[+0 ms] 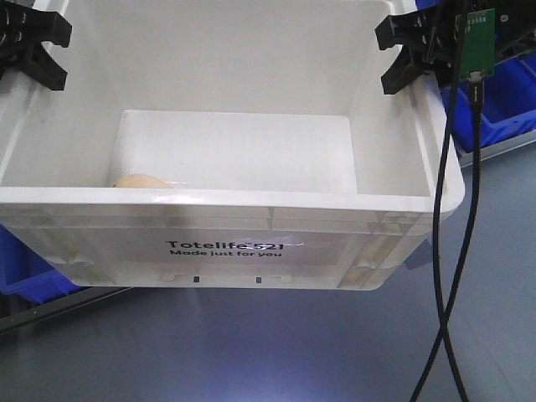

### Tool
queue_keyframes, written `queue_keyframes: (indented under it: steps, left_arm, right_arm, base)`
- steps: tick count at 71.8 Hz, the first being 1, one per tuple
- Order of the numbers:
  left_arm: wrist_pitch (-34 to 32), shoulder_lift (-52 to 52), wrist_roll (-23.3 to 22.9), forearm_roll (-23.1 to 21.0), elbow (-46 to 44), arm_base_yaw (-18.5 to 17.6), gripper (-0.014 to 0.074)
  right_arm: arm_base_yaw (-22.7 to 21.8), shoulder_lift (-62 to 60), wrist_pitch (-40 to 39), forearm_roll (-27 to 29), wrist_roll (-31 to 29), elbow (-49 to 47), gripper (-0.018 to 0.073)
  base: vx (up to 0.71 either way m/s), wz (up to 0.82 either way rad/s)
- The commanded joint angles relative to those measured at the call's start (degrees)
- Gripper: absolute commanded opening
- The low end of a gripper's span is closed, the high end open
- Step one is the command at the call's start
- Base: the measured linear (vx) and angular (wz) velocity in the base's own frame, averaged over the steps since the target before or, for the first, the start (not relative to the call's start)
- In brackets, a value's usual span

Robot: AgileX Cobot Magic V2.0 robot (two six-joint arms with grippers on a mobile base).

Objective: Place moving items into box and shelve
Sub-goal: 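Carry the tote with both grippers while the base aligns with the rack shelf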

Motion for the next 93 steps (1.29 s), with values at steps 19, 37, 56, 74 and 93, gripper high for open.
queue_keyframes:
  steps: [19, 37, 56, 74, 93]
  left_arm:
    - [-5.7, -2.59, 0.07, -12.89, -2.67, -1.7, -0.0001]
    - [-5.7, -2.59, 0.07, -12.89, -2.67, -1.7, -0.0001]
    - [-5.7, -2.59, 0.07, -12.89, -2.67, -1.7, -0.0001]
    - [-5.7, -2.59, 0.07, -12.89, -2.67, -1.7, -0.0001]
    - [-5.7, -2.59, 0.07, -12.89, -2.67, -1.7, -0.0001]
  right_arm:
    - [1.69, -3.32, -2.82, 15.06, -1.58, -2.37, -0.0003]
    - [1.69, -3.32, -2.82, 15.06, -1.58, -2.37, -0.0003]
    - [1.69, -3.32, -2.82, 15.06, -1.58, -2.37, -0.0003]
    - [1.69, -3.32, -2.82, 15.06, -1.58, -2.37, -0.0003]
    - [1.69, -3.32, -2.82, 15.06, -1.58, -2.37, -0.0003]
  base:
    - [0.0, 0.43]
    - [0.05, 0.39]
    - [0.1, 0.38]
    - [0.12, 0.4]
    - [0.15, 0.34]
